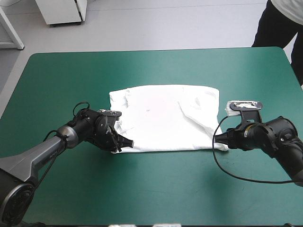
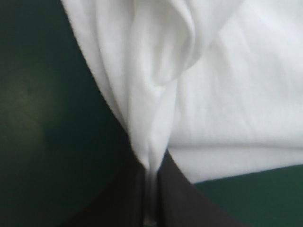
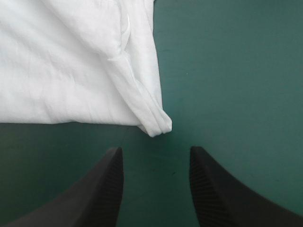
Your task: Fold the cloth
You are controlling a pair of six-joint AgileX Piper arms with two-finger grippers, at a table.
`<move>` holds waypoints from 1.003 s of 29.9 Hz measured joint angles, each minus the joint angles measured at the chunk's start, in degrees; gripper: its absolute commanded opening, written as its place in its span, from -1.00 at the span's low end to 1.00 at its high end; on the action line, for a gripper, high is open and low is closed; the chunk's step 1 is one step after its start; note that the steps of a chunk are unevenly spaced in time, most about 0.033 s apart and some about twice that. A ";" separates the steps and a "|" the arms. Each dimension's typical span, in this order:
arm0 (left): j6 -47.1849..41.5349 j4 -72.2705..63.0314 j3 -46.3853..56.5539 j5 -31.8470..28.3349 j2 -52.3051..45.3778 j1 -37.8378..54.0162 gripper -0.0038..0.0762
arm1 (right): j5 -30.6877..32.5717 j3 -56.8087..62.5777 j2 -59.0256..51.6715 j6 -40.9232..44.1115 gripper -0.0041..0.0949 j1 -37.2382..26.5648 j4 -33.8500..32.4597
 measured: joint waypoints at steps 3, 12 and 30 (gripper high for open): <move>0.00 -0.07 0.00 0.05 0.00 0.00 -0.93 | 2.94 -0.57 1.94 0.00 -0.03 0.00 0.06; 0.00 -0.07 -0.02 0.38 0.00 0.00 -0.93 | 6.69 -9.86 15.56 -1.52 0.04 0.00 0.06; 1.37 -0.12 -0.07 0.38 0.00 0.00 -0.93 | -0.32 -5.25 26.64 -5.31 0.03 -5.00 7.37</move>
